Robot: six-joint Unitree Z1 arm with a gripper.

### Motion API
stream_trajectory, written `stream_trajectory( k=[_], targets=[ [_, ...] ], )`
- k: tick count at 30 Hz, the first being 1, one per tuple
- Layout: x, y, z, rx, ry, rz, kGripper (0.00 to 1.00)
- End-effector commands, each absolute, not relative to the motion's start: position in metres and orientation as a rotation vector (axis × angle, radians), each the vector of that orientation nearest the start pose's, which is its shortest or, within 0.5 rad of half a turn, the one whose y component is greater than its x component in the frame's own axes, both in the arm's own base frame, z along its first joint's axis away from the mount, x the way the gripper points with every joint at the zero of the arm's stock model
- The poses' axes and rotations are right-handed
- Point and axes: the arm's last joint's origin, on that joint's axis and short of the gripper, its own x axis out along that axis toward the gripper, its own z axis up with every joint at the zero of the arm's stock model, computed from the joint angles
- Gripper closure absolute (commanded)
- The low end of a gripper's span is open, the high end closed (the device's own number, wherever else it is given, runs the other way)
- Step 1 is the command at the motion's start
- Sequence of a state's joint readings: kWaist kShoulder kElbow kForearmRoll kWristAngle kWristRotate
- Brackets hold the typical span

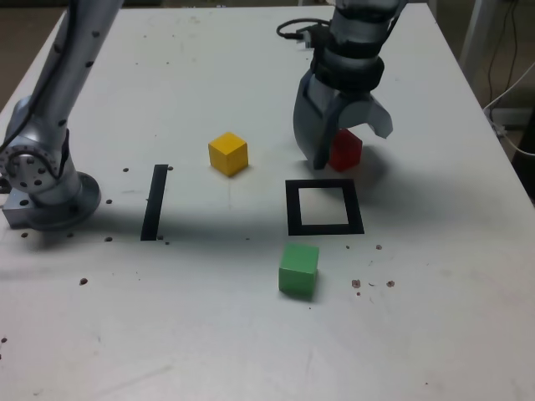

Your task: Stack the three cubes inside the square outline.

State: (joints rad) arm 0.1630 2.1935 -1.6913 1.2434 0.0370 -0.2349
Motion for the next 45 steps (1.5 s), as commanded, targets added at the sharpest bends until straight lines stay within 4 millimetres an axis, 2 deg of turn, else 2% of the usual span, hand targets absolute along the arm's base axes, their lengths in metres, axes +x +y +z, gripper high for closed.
stream_trajectory(
  k=[1,6,9,12,16,35,45],
  targets=[
    [0.399,0.072,0.21,-0.291,1.733,0.351,0.08],
    [0.403,0.075,0.204,-0.306,1.743,0.346,0.22],
    [0.404,0.075,0.203,-0.311,1.742,0.342,0.37],
    [0.405,0.076,0.203,-0.311,1.736,0.342,0.58],
    [0.406,0.075,0.204,-0.307,1.729,0.343,0.72],
    [0.4,0.071,0.212,-0.294,1.74,0.336,0.73],
    [0.384,0.05,0.229,-0.242,1.738,0.296,0.73]
  ],
)
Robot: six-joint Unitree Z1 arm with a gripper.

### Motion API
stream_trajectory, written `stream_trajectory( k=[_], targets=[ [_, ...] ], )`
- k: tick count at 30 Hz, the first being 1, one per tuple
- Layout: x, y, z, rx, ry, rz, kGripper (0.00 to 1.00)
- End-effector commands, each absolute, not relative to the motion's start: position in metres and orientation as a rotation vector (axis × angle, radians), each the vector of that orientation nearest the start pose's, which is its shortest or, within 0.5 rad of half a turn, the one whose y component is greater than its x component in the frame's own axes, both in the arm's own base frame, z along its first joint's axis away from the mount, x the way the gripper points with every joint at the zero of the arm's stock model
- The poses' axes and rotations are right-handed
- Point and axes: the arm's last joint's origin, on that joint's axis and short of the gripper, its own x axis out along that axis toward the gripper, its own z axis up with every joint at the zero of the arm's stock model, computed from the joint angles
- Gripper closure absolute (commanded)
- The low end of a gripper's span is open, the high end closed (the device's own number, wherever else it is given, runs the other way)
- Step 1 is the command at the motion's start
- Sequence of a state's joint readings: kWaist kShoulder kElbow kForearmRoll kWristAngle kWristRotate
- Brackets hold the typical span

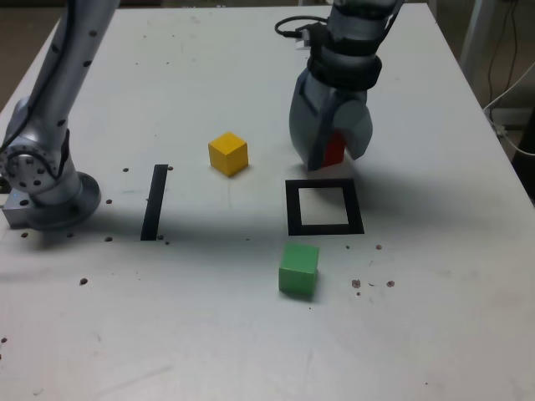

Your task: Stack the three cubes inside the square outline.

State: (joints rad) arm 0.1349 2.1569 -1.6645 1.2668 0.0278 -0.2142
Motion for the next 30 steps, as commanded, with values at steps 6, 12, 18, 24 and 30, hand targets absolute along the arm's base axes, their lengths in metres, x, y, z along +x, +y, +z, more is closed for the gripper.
stream_trajectory(
  k=[6,12,18,24,30],
  targets=[
    [0.374,0.027,0.234,-0.2,1.747,0.237,0.73],
    [0.369,0.003,0.236,-0.16,1.745,0.181,0.73],
    [0.367,-0.014,0.233,-0.127,1.733,0.139,0.73],
    [0.369,-0.021,0.227,-0.102,1.729,0.108,0.73],
    [0.37,-0.021,0.219,-0.084,1.748,0.093,0.73]
  ],
)
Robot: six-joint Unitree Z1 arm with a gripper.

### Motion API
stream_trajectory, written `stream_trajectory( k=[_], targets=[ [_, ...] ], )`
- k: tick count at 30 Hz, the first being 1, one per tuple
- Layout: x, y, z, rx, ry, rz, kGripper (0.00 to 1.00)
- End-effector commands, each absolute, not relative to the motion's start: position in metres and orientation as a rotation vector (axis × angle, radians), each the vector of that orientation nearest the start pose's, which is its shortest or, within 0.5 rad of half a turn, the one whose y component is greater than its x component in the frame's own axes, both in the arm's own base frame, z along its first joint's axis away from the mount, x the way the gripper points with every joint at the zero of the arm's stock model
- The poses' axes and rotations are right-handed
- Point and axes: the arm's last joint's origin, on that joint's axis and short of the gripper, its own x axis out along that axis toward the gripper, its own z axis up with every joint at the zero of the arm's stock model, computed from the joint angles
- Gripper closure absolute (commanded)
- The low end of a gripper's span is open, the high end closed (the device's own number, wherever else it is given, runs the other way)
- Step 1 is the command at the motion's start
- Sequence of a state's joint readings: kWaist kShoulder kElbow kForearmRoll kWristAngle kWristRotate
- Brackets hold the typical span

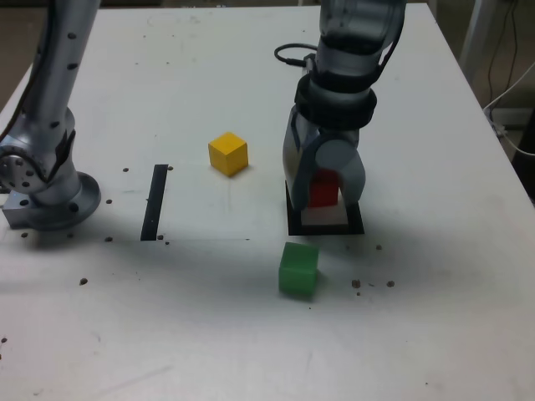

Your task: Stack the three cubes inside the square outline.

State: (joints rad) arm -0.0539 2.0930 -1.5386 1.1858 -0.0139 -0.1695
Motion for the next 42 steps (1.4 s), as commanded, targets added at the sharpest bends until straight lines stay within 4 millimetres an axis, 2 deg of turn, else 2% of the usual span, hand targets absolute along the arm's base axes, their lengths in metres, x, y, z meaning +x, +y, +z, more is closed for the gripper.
stream_trajectory(
  k=[1,9,11,13,17,18,20,29,35,42],
  targets=[
    [0.37,-0.021,0.217,-0.081,1.75,0.091,0.73],
    [0.374,-0.02,0.208,-0.068,1.751,0.083,0.73],
    [0.374,-0.02,0.207,-0.065,1.75,0.085,0.7],
    [0.374,-0.019,0.205,-0.063,1.75,0.088,0.57],
    [0.374,-0.017,0.203,-0.062,1.758,0.09,0.16],
    [0.373,-0.017,0.202,-0.062,1.761,0.09,0.09],
    [0.373,-0.016,0.201,-0.063,1.765,0.092,0.01],
    [0.369,-0.013,0.205,-0.053,1.757,0.11,0.0],
    [0.355,-0.008,0.225,-0.025,1.735,0.18,0.0],
    [0.328,0.005,0.251,0.029,1.77,0.262,0.0]
  ],
)
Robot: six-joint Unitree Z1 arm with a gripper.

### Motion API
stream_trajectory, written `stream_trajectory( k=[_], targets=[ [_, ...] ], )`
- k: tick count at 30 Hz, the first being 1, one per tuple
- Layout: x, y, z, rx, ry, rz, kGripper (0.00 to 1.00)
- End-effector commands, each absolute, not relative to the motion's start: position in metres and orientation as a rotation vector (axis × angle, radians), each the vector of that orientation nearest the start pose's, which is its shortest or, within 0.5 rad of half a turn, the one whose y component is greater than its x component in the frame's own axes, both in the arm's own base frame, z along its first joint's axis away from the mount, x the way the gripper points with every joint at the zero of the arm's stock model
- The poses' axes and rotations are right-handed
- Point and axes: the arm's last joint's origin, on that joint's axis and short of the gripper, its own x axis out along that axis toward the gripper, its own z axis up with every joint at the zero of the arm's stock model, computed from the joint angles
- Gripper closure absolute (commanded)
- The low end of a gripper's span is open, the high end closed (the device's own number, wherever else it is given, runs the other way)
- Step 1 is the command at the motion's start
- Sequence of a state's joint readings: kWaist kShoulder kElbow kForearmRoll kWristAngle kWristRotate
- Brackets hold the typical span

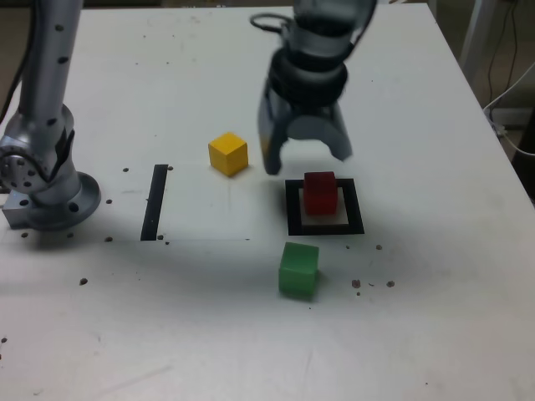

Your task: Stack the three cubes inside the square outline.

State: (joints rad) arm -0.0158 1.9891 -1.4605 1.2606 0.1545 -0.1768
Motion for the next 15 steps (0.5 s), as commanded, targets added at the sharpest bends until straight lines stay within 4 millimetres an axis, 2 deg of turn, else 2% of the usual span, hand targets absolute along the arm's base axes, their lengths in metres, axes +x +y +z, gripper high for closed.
stream_trajectory(
  k=[1,7,15],
  targets=[
    [0.324,0.007,0.252,0.034,1.779,0.267,0.0],
    [0.297,0.021,0.253,-0.001,1.837,0.301,0.0],
    [0.265,0.03,0.248,-0.241,1.899,0.465,0.0]
  ],
)
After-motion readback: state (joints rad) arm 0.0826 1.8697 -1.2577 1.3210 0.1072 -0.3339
